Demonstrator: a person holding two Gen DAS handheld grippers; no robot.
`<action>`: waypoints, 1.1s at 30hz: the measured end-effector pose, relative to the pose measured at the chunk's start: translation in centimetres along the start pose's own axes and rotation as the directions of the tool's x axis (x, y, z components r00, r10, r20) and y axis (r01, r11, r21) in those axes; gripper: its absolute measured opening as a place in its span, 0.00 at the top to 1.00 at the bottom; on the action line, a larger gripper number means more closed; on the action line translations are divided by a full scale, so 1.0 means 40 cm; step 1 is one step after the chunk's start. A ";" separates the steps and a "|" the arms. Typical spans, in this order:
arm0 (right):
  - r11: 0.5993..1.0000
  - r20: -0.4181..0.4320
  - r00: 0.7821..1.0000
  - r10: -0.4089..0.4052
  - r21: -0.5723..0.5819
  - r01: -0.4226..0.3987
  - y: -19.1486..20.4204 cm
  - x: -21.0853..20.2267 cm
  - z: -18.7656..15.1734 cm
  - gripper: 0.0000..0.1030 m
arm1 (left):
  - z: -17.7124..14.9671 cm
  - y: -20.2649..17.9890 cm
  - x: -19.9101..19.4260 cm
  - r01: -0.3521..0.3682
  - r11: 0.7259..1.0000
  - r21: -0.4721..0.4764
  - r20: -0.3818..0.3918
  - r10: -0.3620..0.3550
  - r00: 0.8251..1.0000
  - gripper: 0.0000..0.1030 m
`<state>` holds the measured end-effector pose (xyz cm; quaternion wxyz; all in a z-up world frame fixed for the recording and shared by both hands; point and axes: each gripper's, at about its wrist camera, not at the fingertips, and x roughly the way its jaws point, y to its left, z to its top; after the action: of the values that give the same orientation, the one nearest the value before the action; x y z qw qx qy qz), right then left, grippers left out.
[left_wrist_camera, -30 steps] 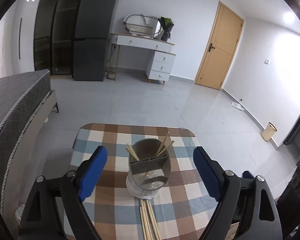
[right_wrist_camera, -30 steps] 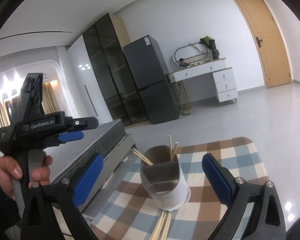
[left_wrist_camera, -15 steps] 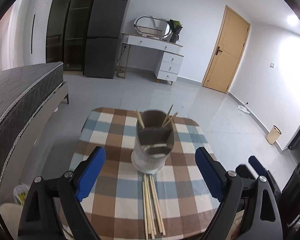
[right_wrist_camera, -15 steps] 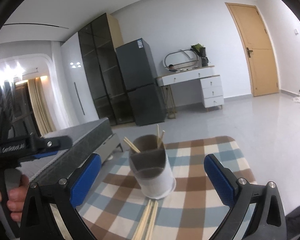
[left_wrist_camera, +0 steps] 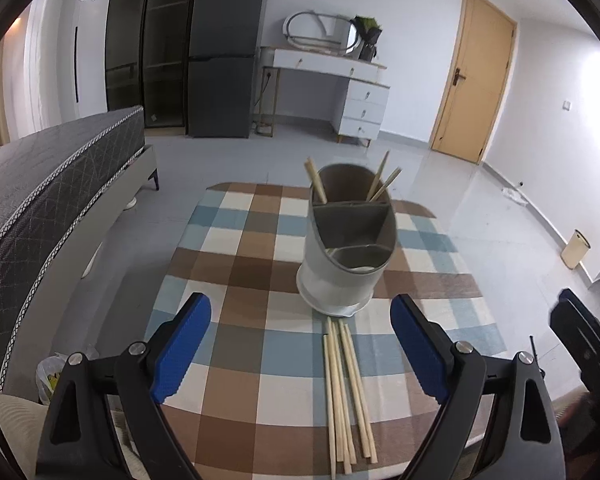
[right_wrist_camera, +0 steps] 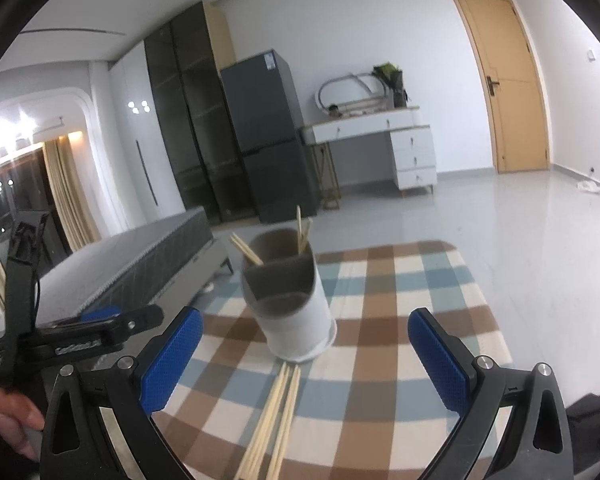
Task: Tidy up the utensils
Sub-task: 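Lower both tools toward the chopstick pile beside the holder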
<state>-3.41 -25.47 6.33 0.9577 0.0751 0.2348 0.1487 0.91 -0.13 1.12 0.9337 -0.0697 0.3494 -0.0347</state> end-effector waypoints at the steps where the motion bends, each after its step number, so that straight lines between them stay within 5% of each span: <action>1: 1.000 -0.017 1.000 -0.003 -0.003 0.003 0.001 0.007 -0.004 0.00 | -0.001 0.003 0.018 0.001 1.000 -0.009 -0.012 -0.001 1.000 0.14; 9: 1.000 -0.146 0.989 -0.026 -0.001 0.026 0.009 0.080 -0.028 0.00 | -0.051 0.035 0.100 -0.032 0.999 -0.026 -0.108 0.029 0.994 0.14; 18: 0.996 -0.332 0.940 -0.084 -0.062 0.067 0.033 0.217 -0.081 0.02 | -0.031 0.084 0.146 -0.106 0.990 -0.089 -0.157 0.092 0.983 0.14; 20: 0.994 -0.365 0.926 -0.098 -0.073 0.077 0.031 0.247 -0.090 0.08 | -0.028 0.095 0.165 -0.170 0.983 -0.076 -0.183 0.154 0.971 0.14; 26: 0.990 -0.446 0.885 -0.135 -0.101 0.100 0.021 0.345 -0.116 0.28 | -0.026 0.121 0.199 -0.195 0.974 -0.115 -0.228 0.165 0.960 0.14; 33: 0.990 -0.572 0.811 -0.120 -0.135 0.052 0.030 0.470 -0.170 0.39 | -0.021 0.153 0.237 -0.208 0.959 -0.190 -0.296 0.146 0.944 0.14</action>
<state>8.98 -17.82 -7.43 0.8493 -0.0384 0.5091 0.1341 7.58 4.77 -6.60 0.8609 -0.1345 0.4842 0.0790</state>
